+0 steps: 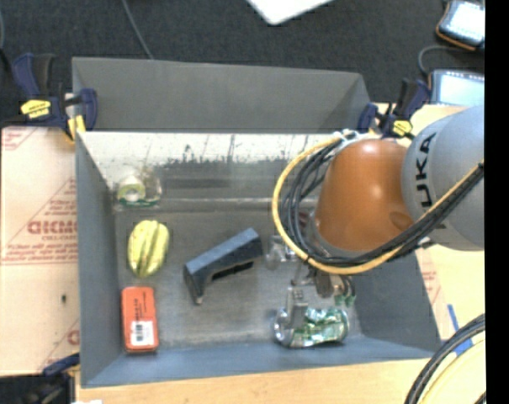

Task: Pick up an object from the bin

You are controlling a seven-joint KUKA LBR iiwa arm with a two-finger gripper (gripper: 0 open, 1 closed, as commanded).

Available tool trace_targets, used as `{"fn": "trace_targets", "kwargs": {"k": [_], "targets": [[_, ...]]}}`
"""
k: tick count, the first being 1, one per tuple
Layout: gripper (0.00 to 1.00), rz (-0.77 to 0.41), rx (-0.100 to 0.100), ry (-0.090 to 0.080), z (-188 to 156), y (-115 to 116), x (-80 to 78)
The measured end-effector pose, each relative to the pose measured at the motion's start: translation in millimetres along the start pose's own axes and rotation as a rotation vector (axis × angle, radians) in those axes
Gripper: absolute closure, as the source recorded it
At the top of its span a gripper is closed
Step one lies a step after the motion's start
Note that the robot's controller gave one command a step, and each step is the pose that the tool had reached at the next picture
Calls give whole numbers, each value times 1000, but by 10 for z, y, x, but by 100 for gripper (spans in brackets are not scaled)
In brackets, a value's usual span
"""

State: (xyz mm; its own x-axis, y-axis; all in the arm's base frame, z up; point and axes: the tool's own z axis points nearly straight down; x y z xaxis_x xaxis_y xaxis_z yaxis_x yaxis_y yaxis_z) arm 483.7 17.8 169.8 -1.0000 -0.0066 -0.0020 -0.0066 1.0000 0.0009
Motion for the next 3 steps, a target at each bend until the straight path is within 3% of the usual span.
{"fn": "trace_targets", "kwargs": {"k": [1,2,3], "targets": [[0,-54,1,-4,331,301,-513],[0,-237,1,-9,626,505,-579],[100,139,-6,-17,910,749,-939]]}}
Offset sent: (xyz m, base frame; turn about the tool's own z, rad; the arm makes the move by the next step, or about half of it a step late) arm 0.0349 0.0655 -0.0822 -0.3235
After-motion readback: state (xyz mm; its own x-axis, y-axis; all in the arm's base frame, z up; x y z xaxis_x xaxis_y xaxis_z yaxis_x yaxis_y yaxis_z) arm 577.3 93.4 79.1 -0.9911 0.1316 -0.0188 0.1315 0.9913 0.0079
